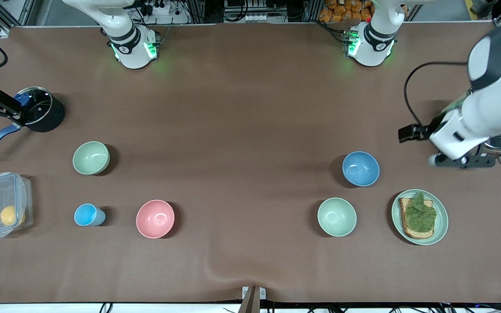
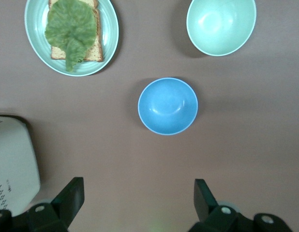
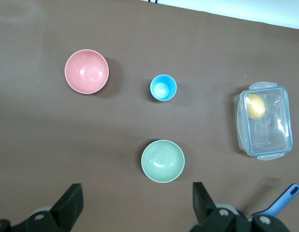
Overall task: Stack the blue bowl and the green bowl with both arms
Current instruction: 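Move the left gripper to the blue bowl while the right gripper reaches the green bowl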
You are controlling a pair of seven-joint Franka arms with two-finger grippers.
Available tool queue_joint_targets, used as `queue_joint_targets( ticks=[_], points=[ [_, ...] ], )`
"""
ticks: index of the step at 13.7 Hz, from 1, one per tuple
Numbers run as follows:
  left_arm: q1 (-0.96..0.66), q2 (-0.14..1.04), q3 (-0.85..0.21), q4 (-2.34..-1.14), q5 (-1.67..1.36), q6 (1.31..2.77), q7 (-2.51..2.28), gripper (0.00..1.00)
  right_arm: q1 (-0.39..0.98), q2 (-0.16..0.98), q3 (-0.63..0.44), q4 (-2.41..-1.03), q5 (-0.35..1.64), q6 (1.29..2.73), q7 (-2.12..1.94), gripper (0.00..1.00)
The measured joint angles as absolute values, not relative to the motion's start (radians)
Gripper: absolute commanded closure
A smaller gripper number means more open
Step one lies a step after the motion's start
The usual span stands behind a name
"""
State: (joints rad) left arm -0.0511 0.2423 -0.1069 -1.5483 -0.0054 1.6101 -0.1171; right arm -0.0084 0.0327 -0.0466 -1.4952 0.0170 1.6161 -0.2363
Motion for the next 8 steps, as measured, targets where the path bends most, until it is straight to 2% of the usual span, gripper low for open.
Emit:
queue_joint_targets(
  ticks=[8],
  points=[
    [-0.044,0.421,-0.102,-1.564,-0.003,1.686,-0.117,0.00,-0.020,0.102,-0.064,-1.540,0.013,1.612,-0.235,0.00]
  ],
)
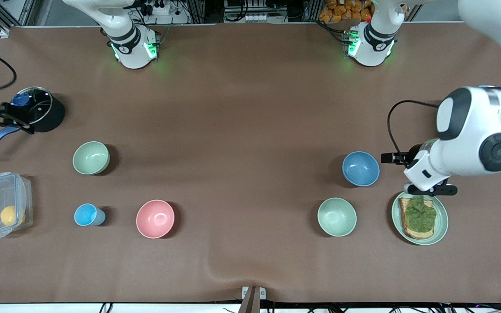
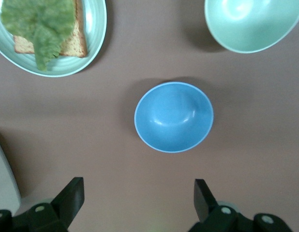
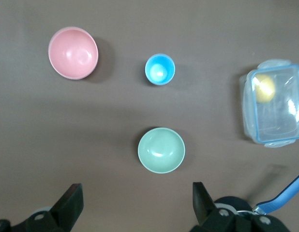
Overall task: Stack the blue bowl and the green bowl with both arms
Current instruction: 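Move the left gripper to the blue bowl while the right gripper reaches the green bowl, then grasp the blue bowl with the left gripper while the right gripper grasps the green bowl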
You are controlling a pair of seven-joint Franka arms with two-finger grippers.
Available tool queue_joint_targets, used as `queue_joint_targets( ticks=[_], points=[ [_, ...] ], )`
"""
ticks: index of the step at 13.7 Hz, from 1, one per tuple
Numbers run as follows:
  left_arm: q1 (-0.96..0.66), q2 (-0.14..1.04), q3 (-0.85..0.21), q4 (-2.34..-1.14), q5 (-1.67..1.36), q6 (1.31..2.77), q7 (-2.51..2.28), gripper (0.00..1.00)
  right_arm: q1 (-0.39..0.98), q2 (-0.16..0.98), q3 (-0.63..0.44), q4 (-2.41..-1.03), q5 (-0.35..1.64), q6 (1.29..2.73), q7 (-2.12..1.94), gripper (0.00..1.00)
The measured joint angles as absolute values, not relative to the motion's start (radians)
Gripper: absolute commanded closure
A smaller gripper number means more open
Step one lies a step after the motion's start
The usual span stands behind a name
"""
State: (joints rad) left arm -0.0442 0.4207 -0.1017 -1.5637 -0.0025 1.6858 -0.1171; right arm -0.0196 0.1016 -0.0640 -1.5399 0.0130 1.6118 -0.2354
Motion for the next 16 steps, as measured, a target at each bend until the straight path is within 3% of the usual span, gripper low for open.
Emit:
queue_joint_targets(
  ticks=[7,16],
  points=[
    [-0.037,0.520,-0.099,-1.633,0.024,1.772,-0.117,0.00,-0.110,0.144,-0.066,-1.779,0.017,1.786,-0.229,0.00],
    [-0.035,0.562,-0.095,-1.771,0.037,1.995,-0.117,0.00,-0.177,0.184,-0.066,-2.157,0.058,2.252,-0.290,0.01]
  ],
)
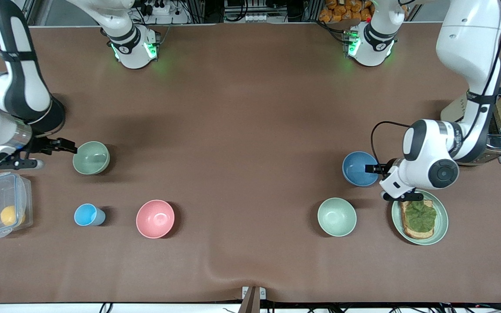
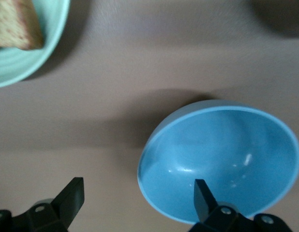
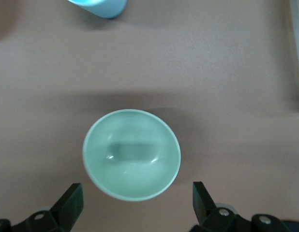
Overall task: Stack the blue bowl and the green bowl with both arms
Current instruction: 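Grasp the blue bowl with the left gripper while the right gripper grasps the green bowl, then carry the blue bowl with the left gripper while the right gripper carries the green bowl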
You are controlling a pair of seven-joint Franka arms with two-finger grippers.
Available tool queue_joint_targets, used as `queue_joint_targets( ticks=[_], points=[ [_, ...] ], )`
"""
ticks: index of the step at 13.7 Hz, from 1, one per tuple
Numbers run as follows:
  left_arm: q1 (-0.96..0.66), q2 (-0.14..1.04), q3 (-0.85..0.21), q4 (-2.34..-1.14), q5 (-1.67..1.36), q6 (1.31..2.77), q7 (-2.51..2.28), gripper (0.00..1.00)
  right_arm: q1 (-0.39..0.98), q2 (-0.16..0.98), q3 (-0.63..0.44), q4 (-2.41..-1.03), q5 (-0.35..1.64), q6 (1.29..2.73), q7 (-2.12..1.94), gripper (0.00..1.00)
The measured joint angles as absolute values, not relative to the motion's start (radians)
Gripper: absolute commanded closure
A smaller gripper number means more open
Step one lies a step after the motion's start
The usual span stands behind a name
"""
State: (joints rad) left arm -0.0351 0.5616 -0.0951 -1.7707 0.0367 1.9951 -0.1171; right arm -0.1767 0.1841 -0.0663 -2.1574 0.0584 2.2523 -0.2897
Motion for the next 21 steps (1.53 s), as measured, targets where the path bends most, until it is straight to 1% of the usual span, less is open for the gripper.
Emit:
queue_joint_targets(
  ticks=[2,3,4,5,6,7,8,9,10,11,12,13,15,18,20,21],
  points=[
    [-0.032,0.590,-0.093,-1.779,0.037,2.003,-0.117,0.00,-0.184,0.215,-0.066,-2.198,0.058,2.334,-0.305,0.03],
    [-0.030,0.601,-0.093,-1.779,0.037,2.004,-0.118,0.00,-0.188,0.231,-0.066,-2.209,0.059,2.367,-0.310,0.06],
    [-0.029,0.610,-0.093,-1.780,0.037,2.005,-0.119,0.00,-0.196,0.249,-0.066,-2.215,0.061,2.400,-0.320,0.12],
    [-0.029,0.615,-0.093,-1.780,0.037,2.006,-0.121,0.00,-0.206,0.270,-0.066,-2.219,0.071,2.434,-0.338,0.23],
    [-0.029,0.618,-0.093,-1.780,0.037,2.006,-0.121,0.26,-0.213,0.292,-0.066,-2.220,0.090,2.462,-0.363,0.37],
    [-0.030,0.618,-0.093,-1.780,0.037,2.006,-0.122,0.59,-0.218,0.311,-0.066,-2.220,0.114,2.480,-0.386,0.52],
    [-0.030,0.618,-0.093,-1.779,0.037,2.006,-0.122,0.76,-0.219,0.326,-0.066,-2.220,0.135,2.489,-0.401,0.61],
    [-0.030,0.618,-0.093,-1.779,0.037,2.006,-0.122,0.86,-0.219,0.335,-0.066,-2.220,0.149,2.494,-0.408,0.68],
    [-0.030,0.618,-0.093,-1.779,0.037,2.007,-0.122,0.91,-0.219,0.338,-0.065,-2.220,0.157,2.496,-0.411,0.76],
    [-0.030,0.618,-0.093,-1.779,0.037,2.007,-0.122,0.94,-0.219,0.340,-0.065,-2.220,0.159,2.496,-0.411,0.79],
    [-0.030,0.618,-0.093,-1.779,0.037,2.007,-0.122,0.95,-0.219,0.343,-0.065,-2.220,0.160,2.500,-0.413,0.92],
    [-0.030,0.618,-0.093,-1.779,0.037,2.007,-0.122,0.97,-0.219,0.347,-0.065,-2.220,0.161,2.509,-0.423,1.00],
    [-0.030,0.617,-0.094,-1.777,0.037,2.008,-0.122,1.00,-0.223,0.358,-0.066,-2.220,0.165,2.523,-0.454,1.00],
    [-0.029,0.598,-0.097,-1.766,0.037,2.005,-0.122,1.00,-0.227,0.355,-0.064,-2.209,0.175,2.501,-0.468,1.00],
    [-0.028,0.587,-0.095,-1.758,0.037,2.010,-0.124,1.00,-0.226,0.348,-0.058,-2.184,0.221,2.432,-0.468,1.00],
    [-0.026,0.576,-0.095,-1.750,0.037,2.012,-0.126,1.00,-0.224,0.341,-0.054,-2.157,0.250,2.369,-0.456,1.00]
  ],
)
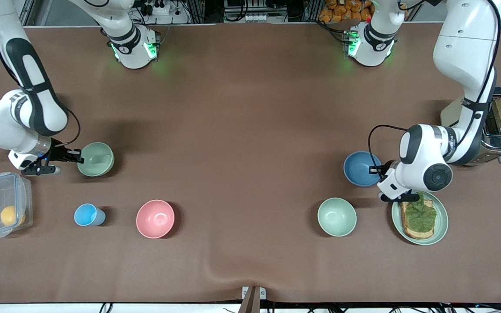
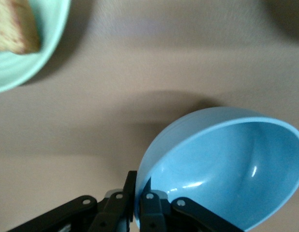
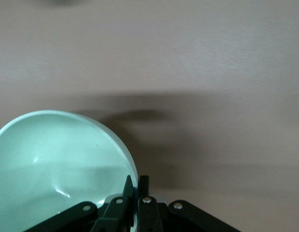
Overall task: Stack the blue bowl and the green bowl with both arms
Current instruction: 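Carry the blue bowl with the left gripper while the right gripper carries the green bowl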
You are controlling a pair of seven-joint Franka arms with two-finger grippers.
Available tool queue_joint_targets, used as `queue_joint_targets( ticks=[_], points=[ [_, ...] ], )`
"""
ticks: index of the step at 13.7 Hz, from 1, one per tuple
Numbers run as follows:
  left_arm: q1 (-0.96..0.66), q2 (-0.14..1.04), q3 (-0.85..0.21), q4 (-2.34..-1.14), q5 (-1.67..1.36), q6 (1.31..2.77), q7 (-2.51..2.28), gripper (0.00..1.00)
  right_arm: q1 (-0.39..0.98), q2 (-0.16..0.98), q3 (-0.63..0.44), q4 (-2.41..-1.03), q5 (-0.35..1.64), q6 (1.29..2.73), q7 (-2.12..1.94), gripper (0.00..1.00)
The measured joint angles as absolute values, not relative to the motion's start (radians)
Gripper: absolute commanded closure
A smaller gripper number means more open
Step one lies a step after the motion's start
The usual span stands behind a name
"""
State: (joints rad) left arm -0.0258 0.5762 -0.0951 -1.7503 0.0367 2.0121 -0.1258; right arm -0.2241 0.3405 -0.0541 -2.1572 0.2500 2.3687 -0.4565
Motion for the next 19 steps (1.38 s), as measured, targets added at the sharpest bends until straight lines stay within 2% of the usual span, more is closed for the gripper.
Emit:
queue_joint_targets(
  ticks=[3,7,10,14,19],
  points=[
    [-0.020,0.523,-0.095,-1.734,0.005,2.013,-0.138,1.00,-0.173,0.290,-0.046,-2.051,0.264,2.160,-0.273,1.00],
    [-0.018,0.470,-0.097,-1.733,-0.064,2.012,-0.172,1.00,0.021,0.209,-0.039,-2.035,0.267,2.101,0.043,1.00],
    [-0.022,0.464,-0.109,-1.726,-0.072,2.012,-0.239,1.00,0.168,0.207,-0.036,-2.037,0.267,2.120,0.279,1.00],
    [-0.024,0.457,-0.151,-1.705,-0.095,2.012,-0.341,1.00,0.335,0.207,-0.035,-2.064,0.268,2.219,0.528,1.00],
    [-0.029,0.447,-0.260,-1.692,-0.104,2.012,-0.506,1.00,0.527,0.209,-0.034,-2.140,0.268,2.366,0.778,1.00]
  ],
)
